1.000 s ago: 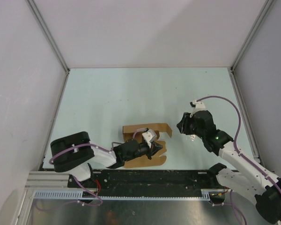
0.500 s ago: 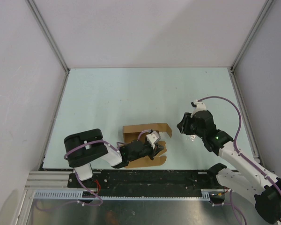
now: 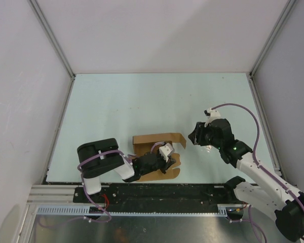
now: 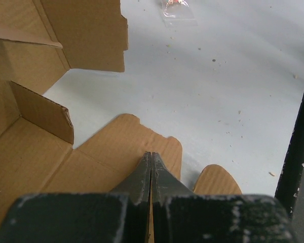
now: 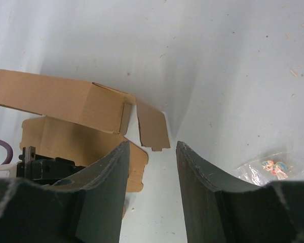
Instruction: Fold the paper box
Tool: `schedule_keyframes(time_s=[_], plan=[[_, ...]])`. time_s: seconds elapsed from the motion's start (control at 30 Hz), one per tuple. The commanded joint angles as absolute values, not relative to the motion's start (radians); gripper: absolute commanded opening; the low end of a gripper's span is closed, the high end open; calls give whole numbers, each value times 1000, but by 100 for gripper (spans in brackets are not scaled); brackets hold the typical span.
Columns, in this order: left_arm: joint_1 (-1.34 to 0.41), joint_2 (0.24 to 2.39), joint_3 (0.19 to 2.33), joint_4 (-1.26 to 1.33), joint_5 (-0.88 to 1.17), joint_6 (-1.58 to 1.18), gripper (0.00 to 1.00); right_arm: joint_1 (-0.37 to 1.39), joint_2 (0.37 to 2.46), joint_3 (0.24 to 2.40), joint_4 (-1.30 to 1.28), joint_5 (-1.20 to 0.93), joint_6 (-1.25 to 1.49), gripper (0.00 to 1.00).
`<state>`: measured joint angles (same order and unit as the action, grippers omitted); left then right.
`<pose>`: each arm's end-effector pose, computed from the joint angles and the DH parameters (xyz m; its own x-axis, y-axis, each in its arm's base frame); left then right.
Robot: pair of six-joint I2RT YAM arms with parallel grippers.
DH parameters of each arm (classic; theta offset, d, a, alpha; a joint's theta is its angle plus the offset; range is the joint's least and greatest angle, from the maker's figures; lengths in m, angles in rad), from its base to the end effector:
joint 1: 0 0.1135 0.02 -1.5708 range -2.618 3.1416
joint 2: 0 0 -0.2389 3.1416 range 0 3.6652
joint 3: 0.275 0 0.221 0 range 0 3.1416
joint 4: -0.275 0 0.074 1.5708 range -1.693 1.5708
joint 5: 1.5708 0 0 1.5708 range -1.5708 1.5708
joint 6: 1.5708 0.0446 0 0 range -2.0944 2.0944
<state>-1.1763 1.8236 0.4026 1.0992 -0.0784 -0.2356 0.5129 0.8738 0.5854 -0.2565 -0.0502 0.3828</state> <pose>0.1121 -0.2601 0.1060 -0.3264 0.1785 -0.9282 0.8388 0.5074 -0.1974 0.1636 0.0947 0.2323 -0.6160 0.0813 -0.7836 -0.3206 0.8827 0.3436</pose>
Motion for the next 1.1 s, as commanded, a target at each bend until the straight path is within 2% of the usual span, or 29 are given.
schedule_keyframes(time_s=[0.0,0.4,0.77,0.97,1.0,1.07], plan=[[-1181,1848,403,1132,-115,-236,0,509,914,603,-204,-107,345,47],[-1184,1868,408,1152,-123,-247,0,545,1045,667,-196,-132,293,45],[-1190,1873,408,1157,-123,-245,0,598,1137,709,-196,-58,227,46],[-1193,1871,407,1158,-126,-245,0,610,1183,736,-199,-23,199,36],[-1193,1871,405,1157,-127,-245,0,612,1192,742,-202,-23,195,30],[-1192,1871,407,1158,-126,-245,0,618,1198,749,-210,-14,193,26]])
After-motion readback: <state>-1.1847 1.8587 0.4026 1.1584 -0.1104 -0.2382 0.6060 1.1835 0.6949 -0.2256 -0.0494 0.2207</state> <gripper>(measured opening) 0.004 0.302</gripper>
